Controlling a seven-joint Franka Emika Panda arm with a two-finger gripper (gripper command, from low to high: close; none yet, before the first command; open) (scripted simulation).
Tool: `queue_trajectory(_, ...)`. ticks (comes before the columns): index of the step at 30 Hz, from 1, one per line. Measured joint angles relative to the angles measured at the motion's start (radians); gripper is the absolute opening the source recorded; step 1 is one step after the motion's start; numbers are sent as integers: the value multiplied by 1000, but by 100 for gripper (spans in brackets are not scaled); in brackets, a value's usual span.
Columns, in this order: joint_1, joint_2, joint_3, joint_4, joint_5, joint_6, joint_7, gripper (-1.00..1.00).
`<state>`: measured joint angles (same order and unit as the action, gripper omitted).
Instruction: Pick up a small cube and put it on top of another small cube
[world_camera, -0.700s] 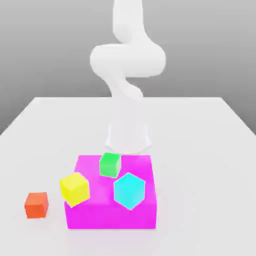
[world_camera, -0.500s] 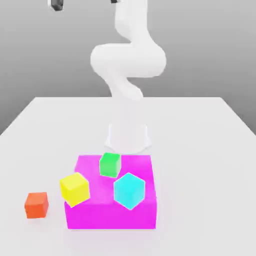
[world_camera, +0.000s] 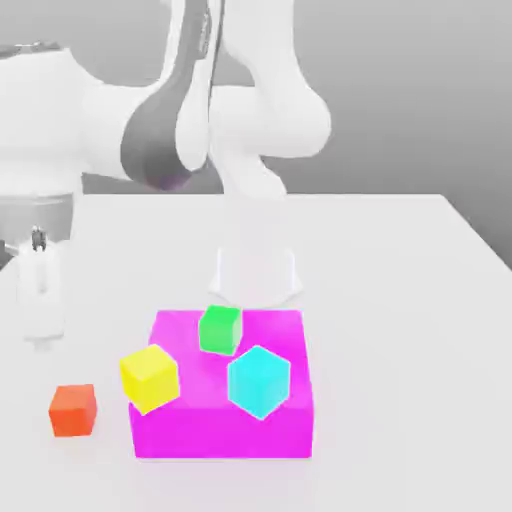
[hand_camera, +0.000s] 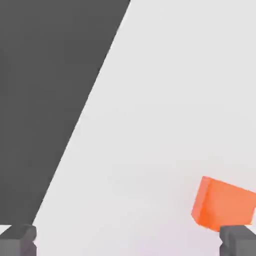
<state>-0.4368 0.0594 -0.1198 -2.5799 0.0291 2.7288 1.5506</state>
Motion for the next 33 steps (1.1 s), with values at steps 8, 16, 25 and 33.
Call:
queue_trajectory(8, -71, 291, 39, 1, 98, 198, 24, 0)
queue_trajectory(16, -77, 311, 47, 5, 103, 216, 22, -100)
queue_trajectory(25, -73, 131, 6, 10, 24, 2, -34, -100)
queue_trajectory(33, -28, 31, 110, 99, 43, -252, -358, -100)
